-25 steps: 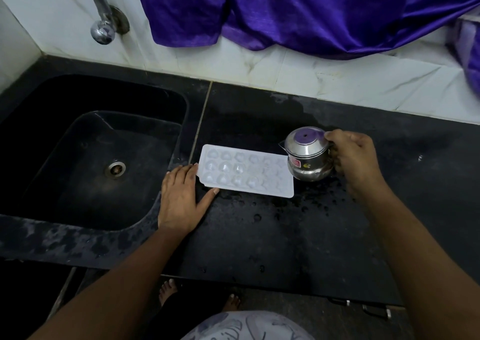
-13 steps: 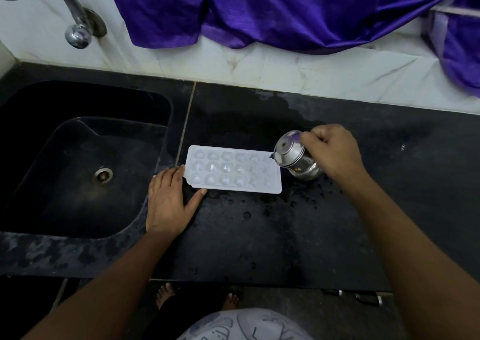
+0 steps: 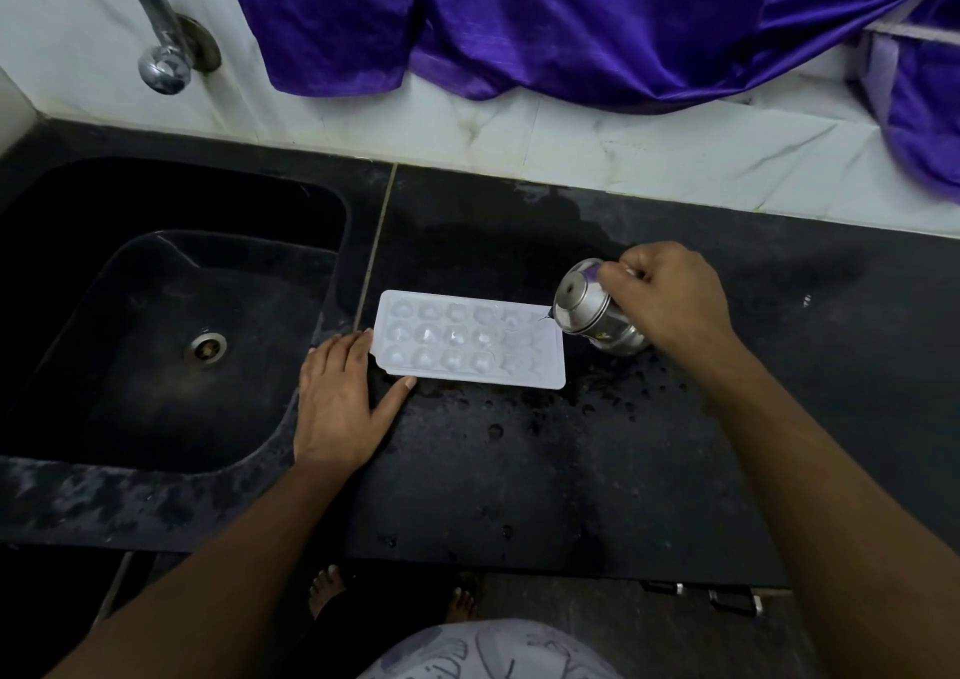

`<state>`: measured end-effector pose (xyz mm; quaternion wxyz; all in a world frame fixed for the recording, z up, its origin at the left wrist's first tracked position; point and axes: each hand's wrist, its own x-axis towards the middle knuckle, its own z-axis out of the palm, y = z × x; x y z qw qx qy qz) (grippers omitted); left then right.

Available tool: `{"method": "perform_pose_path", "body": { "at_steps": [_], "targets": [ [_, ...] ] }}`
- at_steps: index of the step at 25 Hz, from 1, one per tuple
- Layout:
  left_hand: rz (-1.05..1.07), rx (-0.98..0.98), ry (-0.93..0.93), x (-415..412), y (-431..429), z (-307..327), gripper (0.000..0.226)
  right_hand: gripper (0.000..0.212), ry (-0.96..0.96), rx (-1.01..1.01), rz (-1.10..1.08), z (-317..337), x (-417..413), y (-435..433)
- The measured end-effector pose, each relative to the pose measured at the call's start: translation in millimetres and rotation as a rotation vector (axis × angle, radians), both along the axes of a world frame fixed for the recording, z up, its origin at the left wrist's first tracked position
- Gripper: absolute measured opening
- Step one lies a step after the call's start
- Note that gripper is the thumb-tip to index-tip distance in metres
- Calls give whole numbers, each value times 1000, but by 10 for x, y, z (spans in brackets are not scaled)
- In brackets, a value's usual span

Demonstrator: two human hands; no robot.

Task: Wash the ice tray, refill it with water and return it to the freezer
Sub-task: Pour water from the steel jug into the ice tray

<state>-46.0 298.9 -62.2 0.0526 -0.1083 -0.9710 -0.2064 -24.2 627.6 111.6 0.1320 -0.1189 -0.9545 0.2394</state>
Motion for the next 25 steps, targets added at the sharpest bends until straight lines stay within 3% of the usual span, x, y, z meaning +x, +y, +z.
{"method": "perform_pose_path", "body": {
  "at_steps": [6, 12, 14, 25],
  "targets": [
    [-4, 16, -4, 0, -6, 6, 85, 45, 6, -62, -42, -9, -1, 42],
    [2, 18, -14, 0, -2, 4, 85, 40, 72, -554, -111, -126, 106, 272],
    [2, 12, -18, -4, -2, 2, 85, 41, 108, -622, -120, -153, 139, 318],
    [6, 4, 3, -6, 4, -2, 84, 50, 11, -75, -91, -74, 139, 262]
  ]
}}
